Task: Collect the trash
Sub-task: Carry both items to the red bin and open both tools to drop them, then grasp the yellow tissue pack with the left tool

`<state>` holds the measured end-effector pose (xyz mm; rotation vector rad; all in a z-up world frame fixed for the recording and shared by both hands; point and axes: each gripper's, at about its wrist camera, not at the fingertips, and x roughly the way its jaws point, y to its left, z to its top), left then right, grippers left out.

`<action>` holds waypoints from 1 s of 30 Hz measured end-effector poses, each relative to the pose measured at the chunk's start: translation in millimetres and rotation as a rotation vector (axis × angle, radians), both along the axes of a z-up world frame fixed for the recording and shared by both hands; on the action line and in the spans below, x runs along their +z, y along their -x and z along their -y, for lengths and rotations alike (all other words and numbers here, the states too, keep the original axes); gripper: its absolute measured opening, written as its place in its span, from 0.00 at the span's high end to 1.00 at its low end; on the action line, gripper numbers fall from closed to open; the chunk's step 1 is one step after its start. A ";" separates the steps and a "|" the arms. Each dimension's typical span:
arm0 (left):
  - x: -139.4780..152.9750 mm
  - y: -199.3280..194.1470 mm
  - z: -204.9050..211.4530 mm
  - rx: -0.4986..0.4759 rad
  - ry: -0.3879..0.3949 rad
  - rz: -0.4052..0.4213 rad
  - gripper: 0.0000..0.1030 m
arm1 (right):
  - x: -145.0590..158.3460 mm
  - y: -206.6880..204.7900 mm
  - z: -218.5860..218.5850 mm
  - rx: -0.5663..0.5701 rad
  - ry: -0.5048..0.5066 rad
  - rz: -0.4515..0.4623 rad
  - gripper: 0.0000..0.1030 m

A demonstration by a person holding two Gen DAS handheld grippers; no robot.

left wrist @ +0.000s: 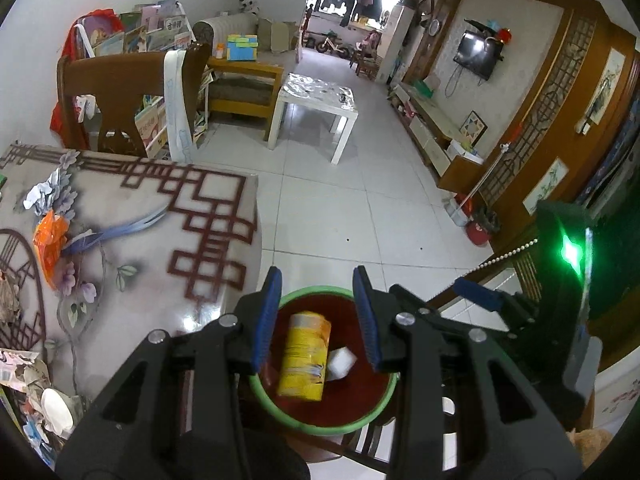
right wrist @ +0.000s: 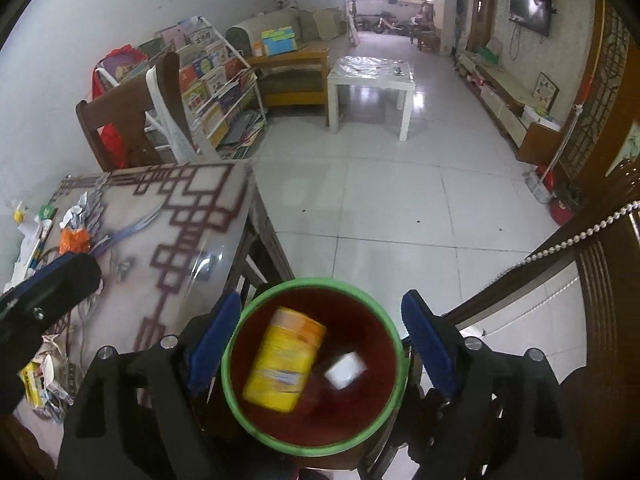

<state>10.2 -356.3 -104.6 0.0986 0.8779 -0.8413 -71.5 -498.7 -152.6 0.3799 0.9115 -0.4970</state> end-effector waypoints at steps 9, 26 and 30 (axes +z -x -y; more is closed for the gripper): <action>6.9 3.7 -9.2 0.002 0.005 -0.012 0.59 | 18.3 3.0 0.4 -0.006 0.009 0.031 0.22; 60.8 6.2 -103.4 0.182 0.052 0.148 0.56 | 63.7 -27.0 -69.0 0.178 0.016 0.141 0.22; 62.9 4.2 -133.4 0.241 0.033 0.181 0.54 | 67.5 -35.9 -87.4 0.217 0.010 0.155 0.21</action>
